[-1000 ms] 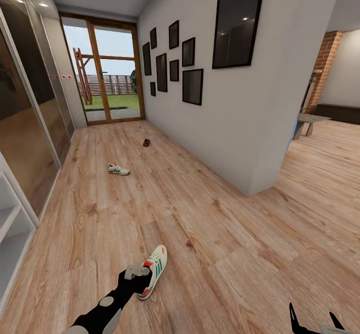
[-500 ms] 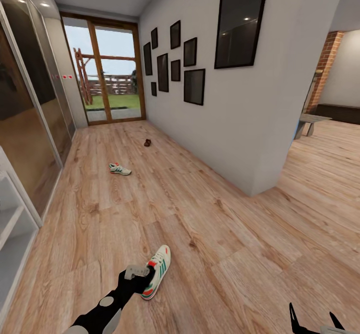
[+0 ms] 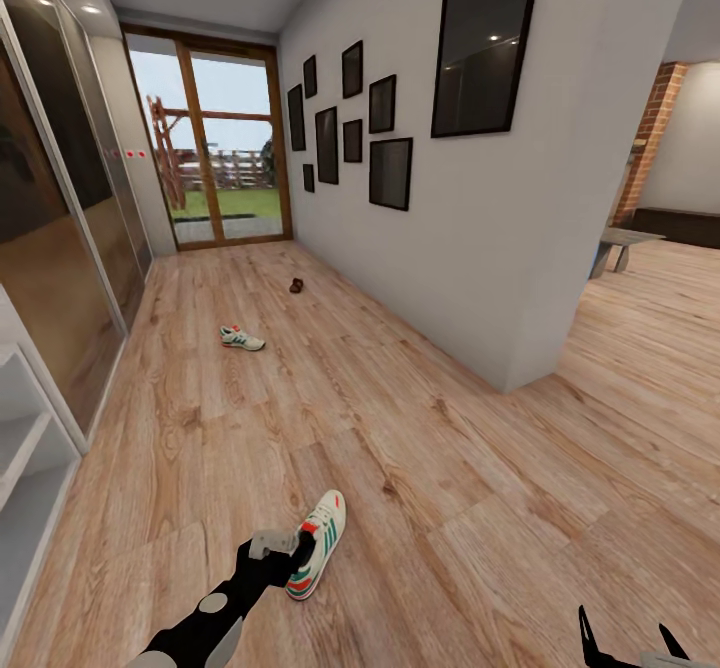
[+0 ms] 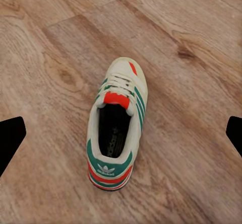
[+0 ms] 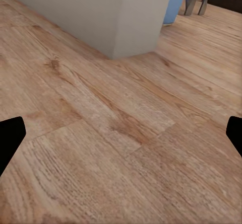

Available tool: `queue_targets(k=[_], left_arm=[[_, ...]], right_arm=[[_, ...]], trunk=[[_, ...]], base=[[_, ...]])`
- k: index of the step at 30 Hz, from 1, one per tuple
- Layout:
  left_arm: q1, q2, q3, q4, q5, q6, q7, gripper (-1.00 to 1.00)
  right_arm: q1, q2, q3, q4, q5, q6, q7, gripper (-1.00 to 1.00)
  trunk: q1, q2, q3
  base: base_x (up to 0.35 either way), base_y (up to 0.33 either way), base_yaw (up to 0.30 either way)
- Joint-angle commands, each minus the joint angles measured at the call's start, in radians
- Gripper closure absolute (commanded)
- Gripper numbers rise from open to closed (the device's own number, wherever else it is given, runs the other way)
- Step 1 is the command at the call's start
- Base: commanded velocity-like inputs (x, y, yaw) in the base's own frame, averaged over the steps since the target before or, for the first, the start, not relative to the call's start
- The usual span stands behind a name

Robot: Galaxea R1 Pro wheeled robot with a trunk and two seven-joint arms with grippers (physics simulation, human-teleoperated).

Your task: Pick up the two gym shoes and the two sandals from the corridor floor and place them onto the hallstand (shoe rack) in the corridor, making sure they are on the rack and not on the floor. Arrange them so the two gym shoes are next to each other and the two sandals are next to each other.

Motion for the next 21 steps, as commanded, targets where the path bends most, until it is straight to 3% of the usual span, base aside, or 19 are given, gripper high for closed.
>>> queue_targets(k=[1, 8, 21], left_arm=[[-0.001, 0.0, -0.005, 0.001, 0.001, -0.004, 0.001, -1.0], [-0.001, 0.001, -0.002, 0.001, 0.002, -0.004, 0.001, -1.0], [-0.001, 0.001, -0.005, 0.001, -0.004, -0.004, -0.003, -1.0]], right_arm=[[0.0, 0.0, 0.001, 0.0, -0.002, -0.002, -0.003, -1.0], [0.0, 0.0, 0.002, 0.002, -0.002, -0.002, -0.003, -1.0], [0.0, 0.0, 0.001, 0.018, 0.001, -0.003, -0.003, -1.0]], trunk=[[0.0, 0.0, -0.001], [0.0, 0.0, -0.001], [0.0, 0.0, -0.001]], base=[[0.0, 0.012, 0.0], [0.0, 0.03, 0.0], [0.0, 0.151, 0.0]])
